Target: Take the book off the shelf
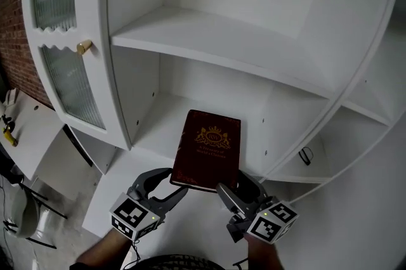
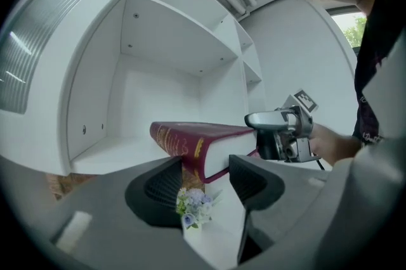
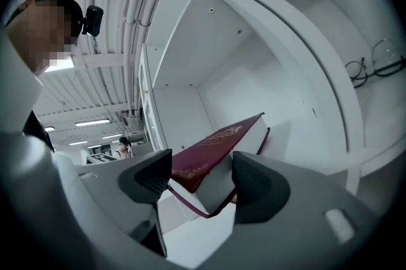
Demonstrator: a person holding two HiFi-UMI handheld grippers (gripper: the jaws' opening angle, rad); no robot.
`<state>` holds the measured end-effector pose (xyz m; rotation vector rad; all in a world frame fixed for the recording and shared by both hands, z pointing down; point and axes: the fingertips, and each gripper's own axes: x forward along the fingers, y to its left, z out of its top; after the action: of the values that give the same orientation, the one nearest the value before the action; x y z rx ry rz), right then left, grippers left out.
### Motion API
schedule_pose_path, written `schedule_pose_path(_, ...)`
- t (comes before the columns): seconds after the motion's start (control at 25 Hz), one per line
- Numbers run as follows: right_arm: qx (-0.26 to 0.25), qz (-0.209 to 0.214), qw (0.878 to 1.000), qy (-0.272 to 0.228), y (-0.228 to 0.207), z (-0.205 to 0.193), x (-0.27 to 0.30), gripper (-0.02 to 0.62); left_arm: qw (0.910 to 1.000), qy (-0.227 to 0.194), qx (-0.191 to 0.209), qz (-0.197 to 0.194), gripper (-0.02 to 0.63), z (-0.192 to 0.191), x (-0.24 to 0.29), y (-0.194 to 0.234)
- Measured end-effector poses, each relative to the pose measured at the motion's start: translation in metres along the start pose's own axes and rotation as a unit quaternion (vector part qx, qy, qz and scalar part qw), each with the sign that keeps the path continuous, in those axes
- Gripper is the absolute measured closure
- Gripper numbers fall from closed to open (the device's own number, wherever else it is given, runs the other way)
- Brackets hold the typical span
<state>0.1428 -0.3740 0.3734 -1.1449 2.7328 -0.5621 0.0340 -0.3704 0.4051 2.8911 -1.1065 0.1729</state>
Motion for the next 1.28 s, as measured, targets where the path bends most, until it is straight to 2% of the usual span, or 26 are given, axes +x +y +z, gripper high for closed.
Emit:
schedule_pose_path(0.2, -0.012, -0.026, 1.000, 0.008, 0.010, -0.016, -0.010, 0.329, 0.9995, 0.024, 0.019, 0.010, 0.377, -0.018, -0.011, -0.007)
schedule_pose_path(0.36, -0.064, -0.060, 0.996, 0.003, 0.021, -0.020, -0.015, 0.353, 0.9996, 0.019, 0.012, 0.014, 0.377, -0.018, -0.020, -0.012)
schedule_pose_path(0.48, -0.079, -0.060, 0.995, -0.013, 0.034, -0.013, -0.018, 0.356, 0.9997, 0.008, 0.016, 0.013, 0.377, -0.011, -0.028, -0.013)
schedule_pose_path(0.88, -0.121, -0.063, 0.990, -0.042, 0.071, 0.005, -0.021, 0.357, 0.9965, -0.013, 0.080, 0.018, 0.379, 0.024, -0.055, -0.011)
schedule_pose_path(1.28, -0.170, -0.065, 0.981, -0.066, 0.108, 0.031, -0.025, 0.360, 0.9936, -0.047, 0.103, 0.010, 0.379, 0.058, -0.076, -0.012)
